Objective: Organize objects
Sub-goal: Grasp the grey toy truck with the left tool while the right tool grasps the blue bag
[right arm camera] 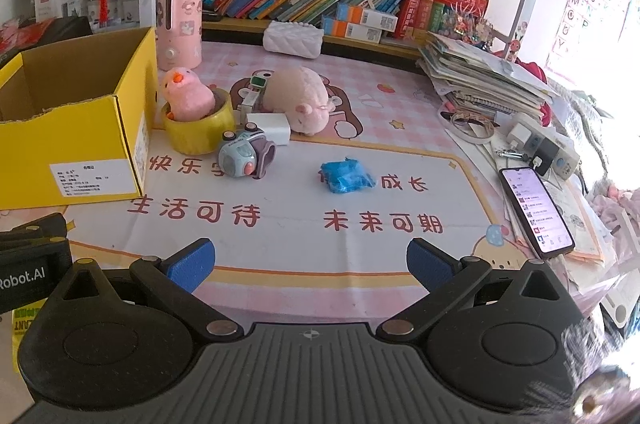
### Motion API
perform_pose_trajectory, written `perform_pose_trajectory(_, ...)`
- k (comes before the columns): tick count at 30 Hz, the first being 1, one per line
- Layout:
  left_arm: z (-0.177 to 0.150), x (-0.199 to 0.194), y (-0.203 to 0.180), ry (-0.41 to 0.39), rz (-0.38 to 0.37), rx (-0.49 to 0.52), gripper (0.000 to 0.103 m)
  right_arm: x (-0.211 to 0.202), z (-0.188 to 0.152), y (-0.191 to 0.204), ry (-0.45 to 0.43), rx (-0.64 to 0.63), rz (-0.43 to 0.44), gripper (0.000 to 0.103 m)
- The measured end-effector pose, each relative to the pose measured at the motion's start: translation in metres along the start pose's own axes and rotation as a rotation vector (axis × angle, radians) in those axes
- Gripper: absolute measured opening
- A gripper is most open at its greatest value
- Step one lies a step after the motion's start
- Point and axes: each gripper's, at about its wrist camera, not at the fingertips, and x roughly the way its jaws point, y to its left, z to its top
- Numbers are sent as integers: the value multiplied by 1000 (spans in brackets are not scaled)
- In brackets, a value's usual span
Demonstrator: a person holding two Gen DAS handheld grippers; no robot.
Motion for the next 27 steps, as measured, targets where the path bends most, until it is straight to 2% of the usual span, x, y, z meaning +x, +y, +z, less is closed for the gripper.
perform_pose_trajectory(7,1,1,-6,-11,5,7,103,4,-1,-4,4,5,6,103)
perform_pose_trajectory(14,7,8,-17,15,8,2,103,12,4,-11,7,-3,14,103)
perform_pose_trajectory(27,27,26,-55,23,-12,-12,103,42,27,-48,-20,-3,62,98)
